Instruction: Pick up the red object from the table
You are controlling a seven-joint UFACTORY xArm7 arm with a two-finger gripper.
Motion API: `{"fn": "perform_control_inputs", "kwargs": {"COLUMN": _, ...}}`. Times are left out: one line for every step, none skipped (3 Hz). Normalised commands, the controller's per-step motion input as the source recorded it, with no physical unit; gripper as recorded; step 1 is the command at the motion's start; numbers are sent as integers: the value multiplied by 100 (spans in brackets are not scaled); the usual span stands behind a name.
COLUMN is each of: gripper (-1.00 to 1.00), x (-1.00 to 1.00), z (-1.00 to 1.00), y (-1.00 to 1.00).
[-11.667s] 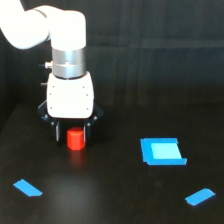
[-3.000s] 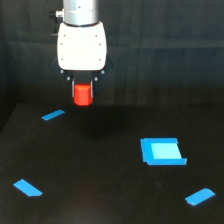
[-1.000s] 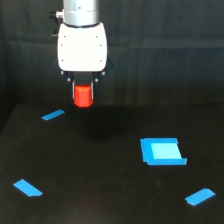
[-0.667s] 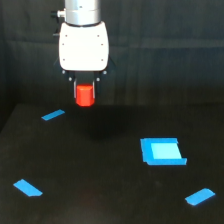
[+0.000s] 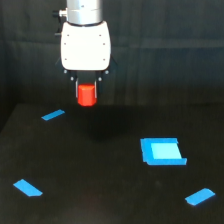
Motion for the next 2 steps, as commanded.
{"fn": "perform_control_inputs", "kwargs": {"gripper": -89, "x": 2, "z": 9, "y": -3}}
{"fn": "perform_control_inputs", "kwargs": {"gripper": -100, "x": -2, "z": 13, "y": -11}}
